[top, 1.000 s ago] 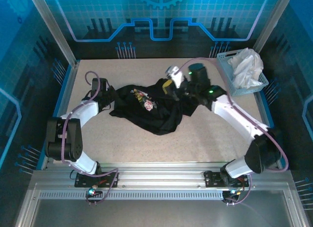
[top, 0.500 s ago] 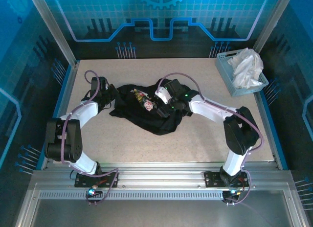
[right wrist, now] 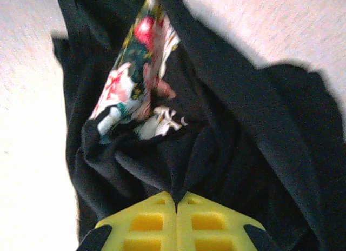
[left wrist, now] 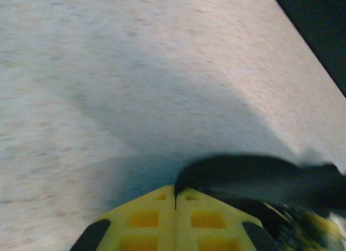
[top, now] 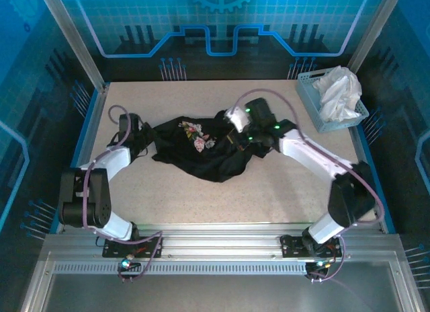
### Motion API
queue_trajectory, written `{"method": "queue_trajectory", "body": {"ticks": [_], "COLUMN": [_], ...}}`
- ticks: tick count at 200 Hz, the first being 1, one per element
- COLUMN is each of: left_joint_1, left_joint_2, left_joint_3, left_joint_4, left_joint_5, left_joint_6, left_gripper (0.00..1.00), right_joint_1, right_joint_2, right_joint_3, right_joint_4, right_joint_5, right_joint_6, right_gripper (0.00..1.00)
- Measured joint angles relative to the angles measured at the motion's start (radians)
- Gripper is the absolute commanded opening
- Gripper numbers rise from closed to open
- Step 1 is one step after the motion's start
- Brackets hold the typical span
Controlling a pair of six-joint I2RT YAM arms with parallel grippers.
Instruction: Fold the inside-out t-shirt
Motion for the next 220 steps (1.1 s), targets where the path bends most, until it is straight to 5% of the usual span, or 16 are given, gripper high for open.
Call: {"method": "queue_trajectory", "body": {"ticks": [22,54,94,154,180,203,216,220], "left_joint_1": [0.022,-0.066,-0.345,-0.504,-0.508,-0.505,-0.496,-0.493], "left_joint_2": [-0.036,-0.160,-0.296,0.065,0.232,0.332,0.376,0.384], "left_joint_3": [-0.055,-0.087,-0.080,0.183,0.317,0.397,0.443,0.455], "left_joint_4": [0.000,-0.020,-0.025,-0.099,-0.165,-0.211,-0.232,-0.238], "left_joint_5": [-0.013,-0.044,-0.063,0.053,0.098,0.120,0.125,0.130], "left_joint_6": [-0.013,0.016,0.137,0.391,0.453,0.476,0.470,0.473], "left_gripper": [0.48,0.66,0.76,0.85,0.74,0.38,0.04,0.00], "right_joint_1": [-0.018,-0.011,-0.011,-0.012,-0.016,-0.031,-0.039,-0.042], "right_joint_2": [-0.068,-0.041,-0.001,0.003,0.003,0.003,-0.002,-0.006], "right_joint_3": [-0.017,-0.027,-0.032,-0.030,-0.012,0.029,0.053,0.062], "right_joint_4": [0.039,0.052,0.053,0.053,0.047,0.044,0.047,0.046], "right_joint_5": [-0.068,-0.109,-0.120,-0.119,-0.116,-0.123,-0.135,-0.143], "right_joint_6": [0.010,0.010,0.010,0.010,0.010,0.024,0.034,0.037], "right_gripper": [0.00,0.00,0.00,0.00,0.00,0.00,0.00,0.00]}}
